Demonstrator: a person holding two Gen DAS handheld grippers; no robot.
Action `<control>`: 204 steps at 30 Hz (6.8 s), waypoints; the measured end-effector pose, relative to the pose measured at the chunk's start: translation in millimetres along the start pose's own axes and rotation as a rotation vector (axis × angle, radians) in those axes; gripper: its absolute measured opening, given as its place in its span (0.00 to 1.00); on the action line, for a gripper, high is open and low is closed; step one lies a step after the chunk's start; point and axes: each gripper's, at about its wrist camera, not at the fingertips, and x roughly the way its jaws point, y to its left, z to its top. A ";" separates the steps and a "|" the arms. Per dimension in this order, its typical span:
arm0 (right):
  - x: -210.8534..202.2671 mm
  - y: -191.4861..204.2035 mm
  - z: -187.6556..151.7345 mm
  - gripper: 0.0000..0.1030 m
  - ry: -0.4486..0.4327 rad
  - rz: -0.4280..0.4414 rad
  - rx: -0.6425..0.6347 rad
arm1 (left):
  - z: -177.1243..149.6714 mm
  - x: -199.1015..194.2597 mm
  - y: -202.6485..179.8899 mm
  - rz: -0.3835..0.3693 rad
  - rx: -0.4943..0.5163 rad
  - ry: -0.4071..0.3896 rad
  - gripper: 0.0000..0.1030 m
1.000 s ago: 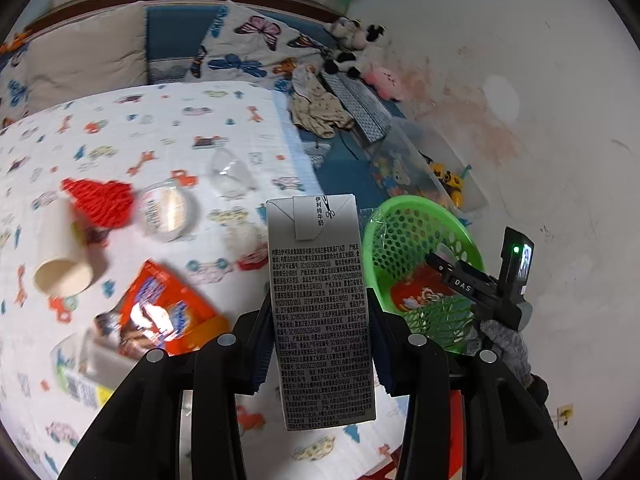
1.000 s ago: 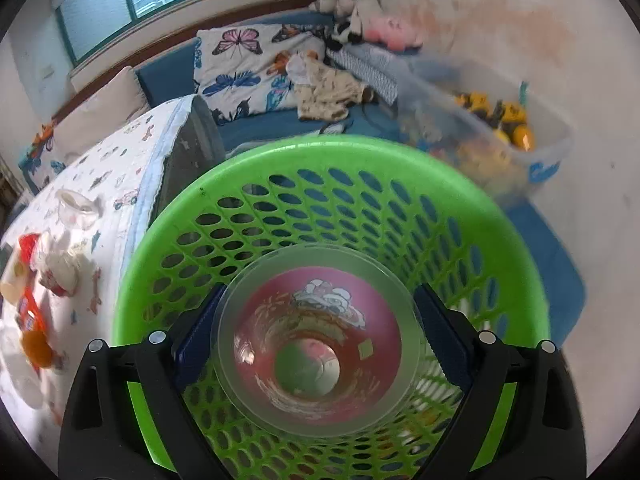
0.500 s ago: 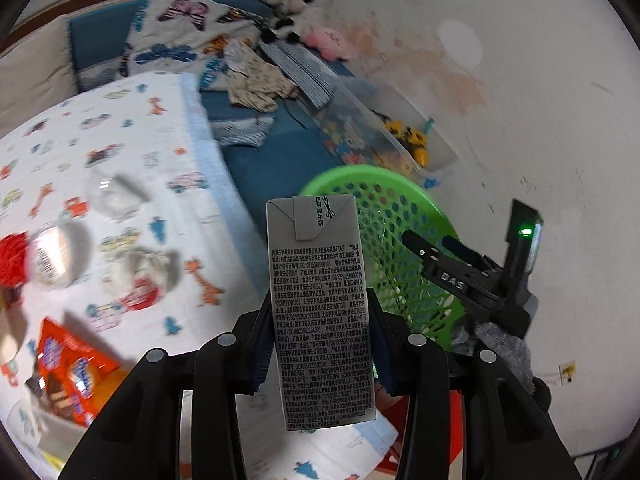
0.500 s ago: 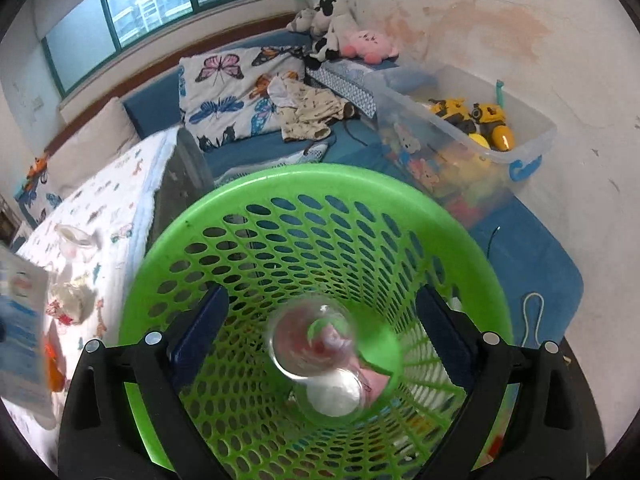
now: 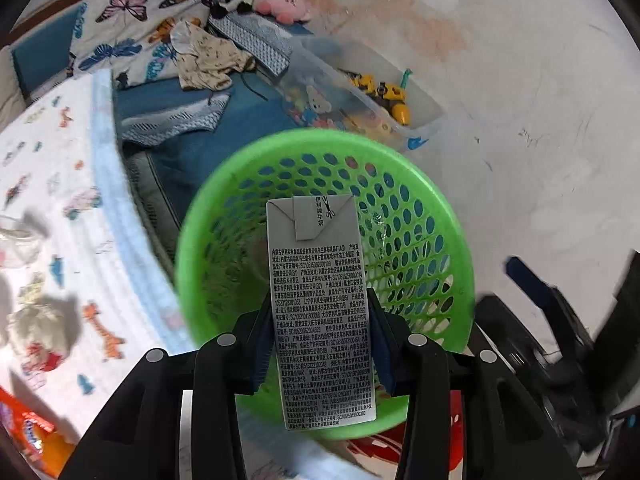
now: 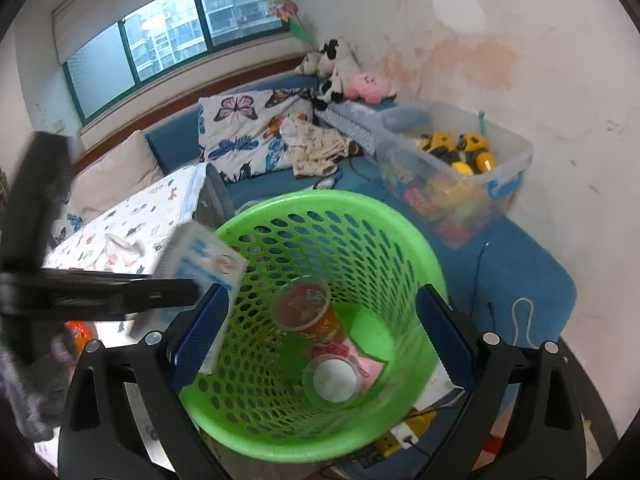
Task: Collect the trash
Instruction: 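Carry the cup and carton over the green basket and open both tools, then grasp the yellow-label plastic bottle with the right tool, then lift the bottle toward the basket with the right tool while the left tool grasps the white paper cup, then carry the bottle and paper cup over the green basket and open both tools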
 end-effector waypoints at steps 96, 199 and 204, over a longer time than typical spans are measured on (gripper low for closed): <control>9.8 355.0 -134.3 0.49 0.076 0.600 -0.932 | -261.8 -252.2 295.1 0.407 -0.476 -0.365 0.66; -49.4 2.4 -23.8 0.59 0.139 -0.097 -0.090 | -54.7 13.5 -20.1 -0.016 0.157 0.010 0.10; -55.8 3.7 -27.5 0.59 0.127 -0.093 -0.081 | -58.3 9.7 -18.4 -0.037 0.140 -0.004 0.35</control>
